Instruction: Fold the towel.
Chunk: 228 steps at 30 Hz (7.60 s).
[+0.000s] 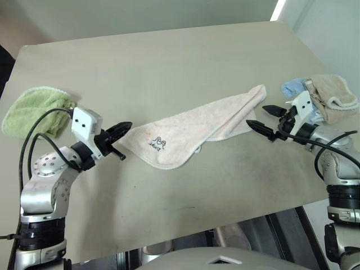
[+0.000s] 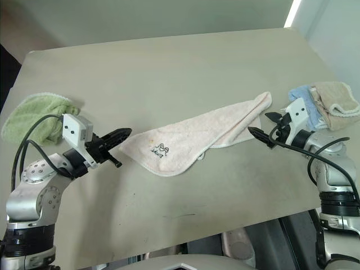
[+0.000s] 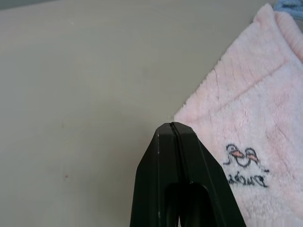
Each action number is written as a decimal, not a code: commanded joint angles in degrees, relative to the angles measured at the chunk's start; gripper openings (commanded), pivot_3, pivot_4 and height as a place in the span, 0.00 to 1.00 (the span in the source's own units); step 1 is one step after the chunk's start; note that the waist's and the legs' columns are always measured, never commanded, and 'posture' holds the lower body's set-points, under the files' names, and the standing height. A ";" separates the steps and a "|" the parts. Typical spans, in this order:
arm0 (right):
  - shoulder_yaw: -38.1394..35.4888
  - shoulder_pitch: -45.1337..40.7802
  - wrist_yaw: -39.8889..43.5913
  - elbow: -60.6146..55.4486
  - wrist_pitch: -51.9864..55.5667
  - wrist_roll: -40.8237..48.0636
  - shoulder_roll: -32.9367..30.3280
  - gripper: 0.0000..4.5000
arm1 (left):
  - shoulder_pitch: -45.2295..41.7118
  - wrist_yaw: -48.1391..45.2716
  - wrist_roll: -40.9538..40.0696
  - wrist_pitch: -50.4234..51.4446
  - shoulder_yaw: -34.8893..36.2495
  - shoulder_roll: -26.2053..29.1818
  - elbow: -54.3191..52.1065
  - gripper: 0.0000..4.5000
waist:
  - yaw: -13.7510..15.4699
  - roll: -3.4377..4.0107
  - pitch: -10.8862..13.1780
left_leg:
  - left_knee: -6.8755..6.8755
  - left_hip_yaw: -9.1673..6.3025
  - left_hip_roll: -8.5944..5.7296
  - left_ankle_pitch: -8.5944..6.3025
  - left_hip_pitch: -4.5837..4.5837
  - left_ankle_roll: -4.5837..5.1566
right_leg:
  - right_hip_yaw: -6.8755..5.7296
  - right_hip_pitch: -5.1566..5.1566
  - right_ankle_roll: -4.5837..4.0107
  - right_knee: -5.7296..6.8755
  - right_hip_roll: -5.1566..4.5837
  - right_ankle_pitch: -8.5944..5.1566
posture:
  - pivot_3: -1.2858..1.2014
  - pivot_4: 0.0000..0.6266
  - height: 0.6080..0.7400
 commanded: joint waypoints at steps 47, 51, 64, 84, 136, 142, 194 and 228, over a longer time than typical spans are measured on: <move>-4.78 5.21 -3.55 -10.69 3.60 2.18 -1.36 1.00 | -19.56 -30.67 24.23 -20.44 -34.91 5.75 8.47 0.50 | 0.16 0.43 -0.28 | 0.17 -0.12 0.03 -0.38 -0.12 0.11 | 0.00 0.07 0.16 -0.05 -0.15 0.02 | 0.52 0.24 1.00; -4.46 4.86 -3.54 -10.36 3.47 2.00 -1.25 1.00 | -19.70 -30.80 23.71 -20.49 -34.07 5.88 8.76 0.19 | 0.09 0.43 -0.28 | 0.17 -0.11 0.03 -0.38 -0.13 0.11 | 0.00 0.04 0.16 -0.05 -0.14 0.01 | 0.52 0.24 1.00; -0.27 -3.09 -0.61 0.40 -4.01 -4.88 -5.28 1.00 | -11.48 -33.87 10.81 -7.19 -20.84 15.67 2.61 0.01 | -0.47 0.43 -0.28 | 0.04 -0.10 0.04 -0.39 -0.15 0.13 | 0.00 -0.08 0.15 0.00 -0.13 -0.02 | 0.52 0.24 1.00; 15.45 -28.05 3.43 37.70 -36.65 -27.07 -5.43 1.00 | -6.78 -31.65 13.08 -12.86 -15.24 20.59 10.02 0.01 | -0.98 0.44 -0.27 | -0.19 -0.13 0.10 -0.41 -0.37 0.15 | -0.01 -0.53 -0.02 0.12 -0.15 0.12 | 0.52 0.24 1.00; 9.20 -49.81 -5.82 73.58 -24.96 -30.73 14.42 1.00 | 4.05 -34.04 15.17 -16.08 -14.41 27.41 2.97 0.01 | -1.99 0.44 -0.28 | -0.18 -0.20 0.22 -0.49 -1.08 0.02 | -0.06 -1.51 -0.24 0.62 -0.17 0.22 | 0.52 0.24 1.00; 7.29 -48.70 -7.41 73.43 -22.21 -29.50 15.16 1.00 | 3.48 -33.80 15.27 -15.92 -14.95 27.07 3.13 0.01 | -1.99 0.44 -0.28 | -0.15 -0.20 0.22 -0.49 -1.09 0.02 | -0.06 -1.55 -0.24 0.68 -0.17 0.23 | 0.52 0.24 1.00; -9.41 -37.83 1.14 30.49 -11.56 -3.96 0.63 0.01 | -45.99 -4.49 10.60 -15.74 -2.77 7.14 40.93 0.00 | -2.01 0.42 -0.29 | -0.33 -0.32 0.20 0.09 -1.16 -0.34 | -0.04 -1.53 0.11 0.27 -0.06 0.23 | 0.52 0.24 1.00; 5.30 -17.79 4.89 17.74 -6.64 -10.70 -4.15 0.70 | -16.71 -18.16 2.15 0.25 -6.00 11.11 10.67 0.00 | -1.20 0.40 -0.30 | 0.05 -0.42 0.08 0.07 -0.07 0.01 | 0.11 -0.14 -0.16 0.05 -0.03 0.37 | 0.52 0.24 1.00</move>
